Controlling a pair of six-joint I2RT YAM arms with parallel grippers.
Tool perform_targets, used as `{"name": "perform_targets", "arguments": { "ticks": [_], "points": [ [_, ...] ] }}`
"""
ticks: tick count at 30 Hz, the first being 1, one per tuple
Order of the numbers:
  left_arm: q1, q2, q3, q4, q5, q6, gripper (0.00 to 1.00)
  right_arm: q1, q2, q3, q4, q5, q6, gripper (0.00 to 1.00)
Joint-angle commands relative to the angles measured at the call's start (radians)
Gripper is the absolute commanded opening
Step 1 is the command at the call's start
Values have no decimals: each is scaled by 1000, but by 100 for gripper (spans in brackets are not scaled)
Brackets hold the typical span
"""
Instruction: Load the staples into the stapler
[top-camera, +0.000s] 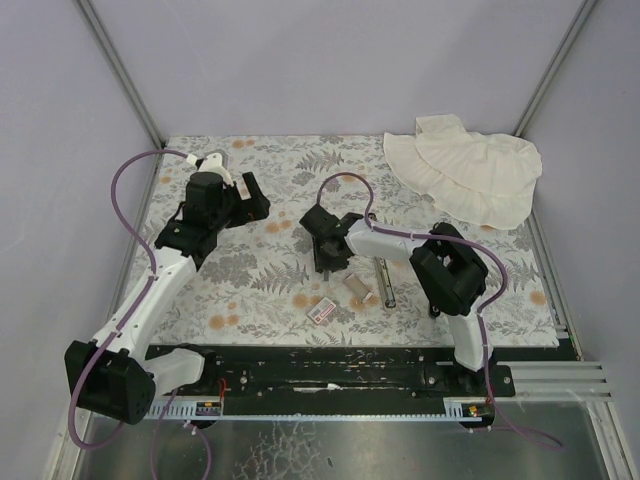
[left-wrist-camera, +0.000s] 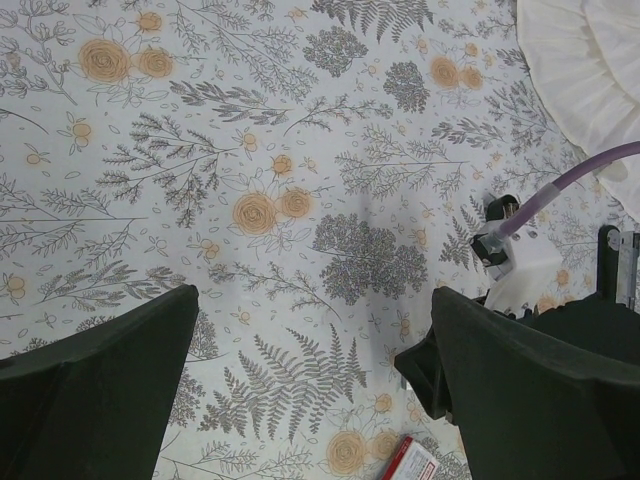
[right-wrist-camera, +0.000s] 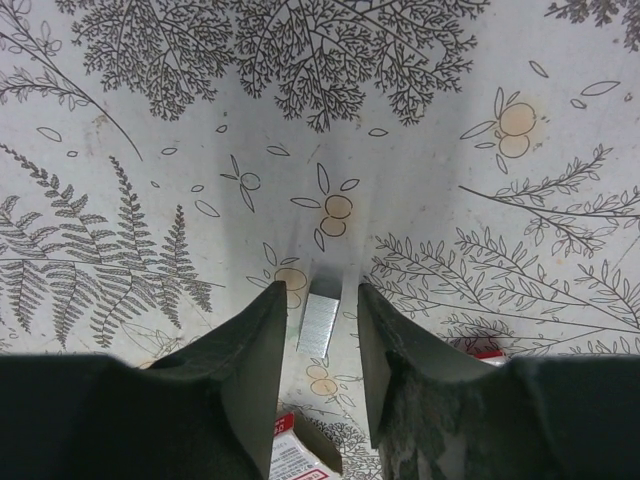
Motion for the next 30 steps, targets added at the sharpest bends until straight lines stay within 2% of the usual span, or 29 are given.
{"name": "perform_targets", "arguments": {
  "ticks": [1, 7, 13, 21, 25, 30],
  "points": [
    [12, 1, 9, 24, -5, 14, 100, 15, 12, 42, -30, 45, -3, 37],
    [25, 7, 5, 30, 10, 8, 100, 28, 30, 52, -52, 80, -16, 30],
    [44, 12, 2, 36, 31, 2, 100, 48, 46, 65, -90, 122, -40, 28],
    [63, 17, -9, 40, 46, -6, 100, 64, 60, 62, -88, 105, -61, 23],
    [67, 16, -16, 40, 46, -4, 100, 64, 10, 45, -57, 103, -109, 19],
    [69, 15, -25, 36, 31, -1, 100, 62, -129, 4, 13, 113, -191, 16]
  ]
}}
